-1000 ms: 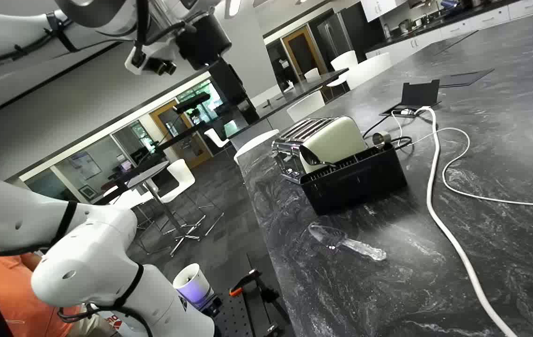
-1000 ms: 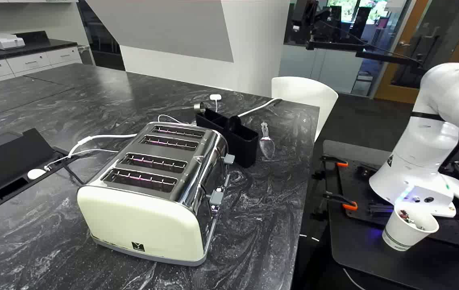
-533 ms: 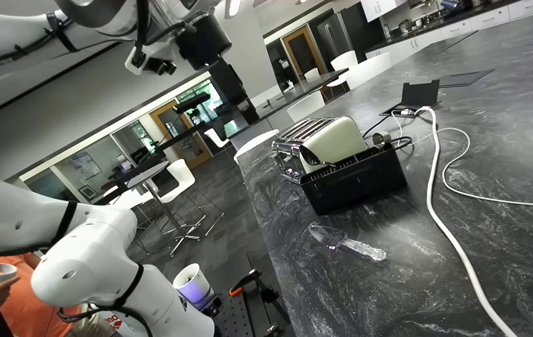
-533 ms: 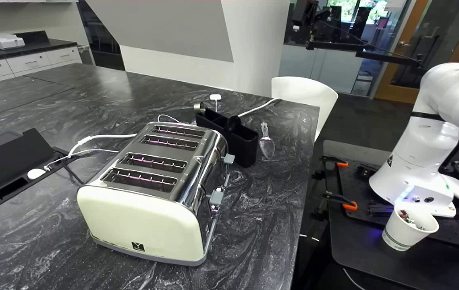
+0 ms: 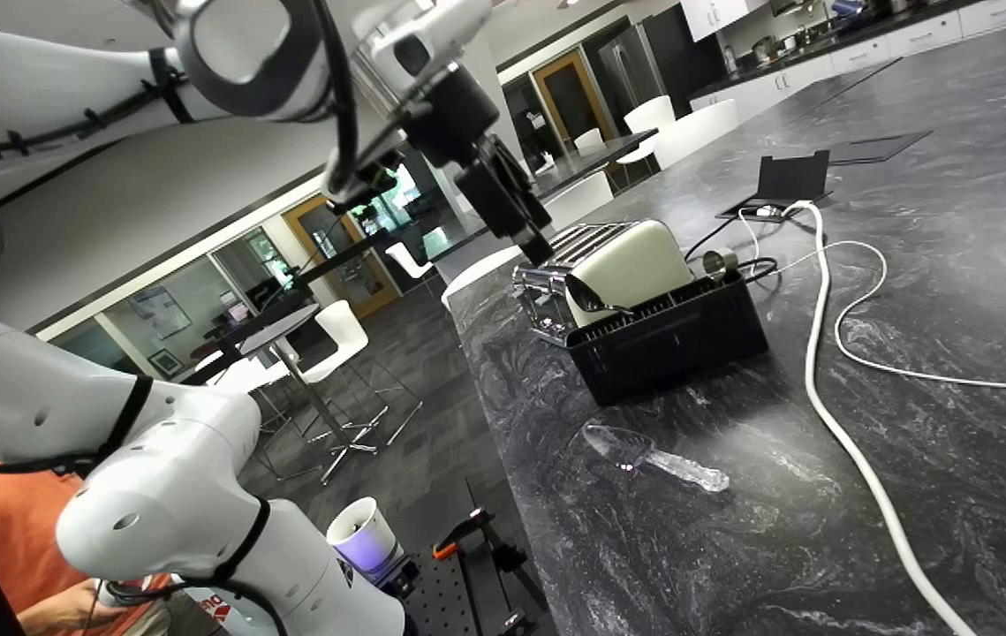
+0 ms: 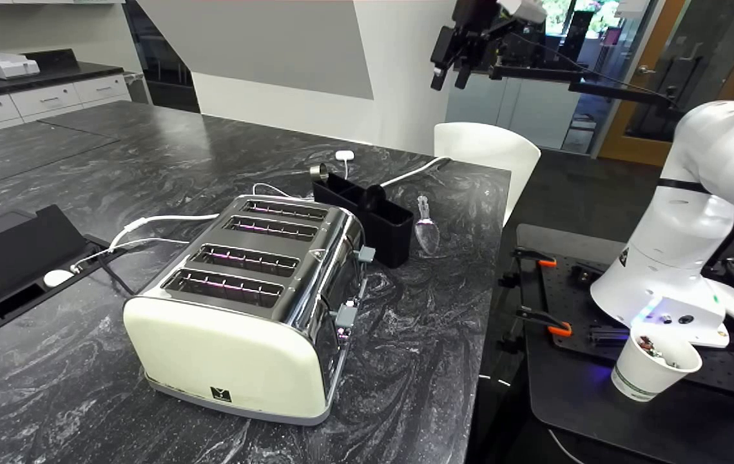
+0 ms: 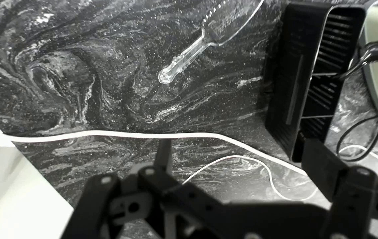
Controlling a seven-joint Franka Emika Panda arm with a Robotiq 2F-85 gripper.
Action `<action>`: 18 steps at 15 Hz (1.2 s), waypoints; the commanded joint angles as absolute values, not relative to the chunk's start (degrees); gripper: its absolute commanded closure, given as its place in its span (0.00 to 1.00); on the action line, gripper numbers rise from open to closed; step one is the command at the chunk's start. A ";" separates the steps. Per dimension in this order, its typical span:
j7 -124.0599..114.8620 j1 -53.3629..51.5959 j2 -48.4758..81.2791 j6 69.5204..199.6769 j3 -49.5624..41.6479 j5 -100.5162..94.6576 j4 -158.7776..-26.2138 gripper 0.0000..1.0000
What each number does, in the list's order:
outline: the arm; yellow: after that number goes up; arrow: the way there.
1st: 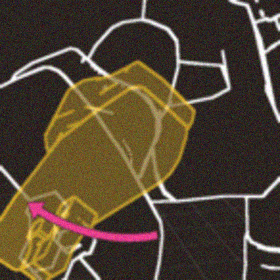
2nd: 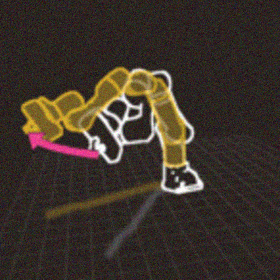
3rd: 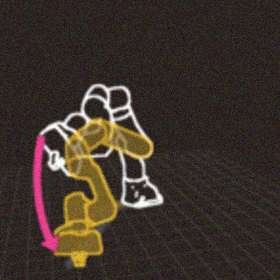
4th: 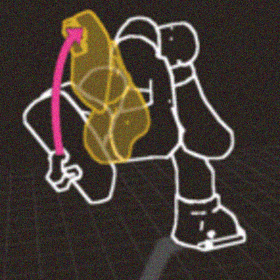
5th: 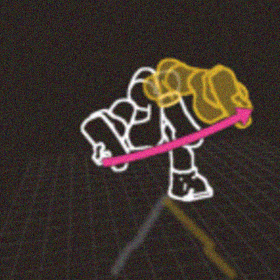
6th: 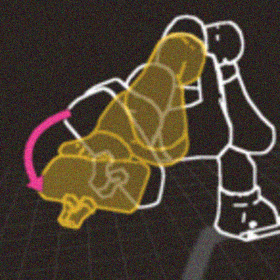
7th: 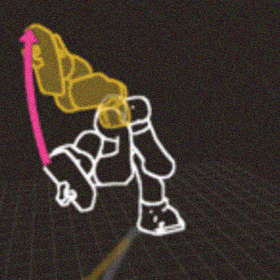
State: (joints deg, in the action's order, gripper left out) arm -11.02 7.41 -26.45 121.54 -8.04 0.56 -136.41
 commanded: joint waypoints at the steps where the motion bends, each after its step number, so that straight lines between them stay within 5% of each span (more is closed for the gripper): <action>1: -21.15 10.80 -18.22 133.76 -5.49 0.10 -141.01 0.00; 8: -44.39 11.84 -6.78 138.57 -3.39 -3.76 -144.90 0.00; 18: -40.57 9.85 -1.86 142.85 -5.34 6.30 -144.50 0.00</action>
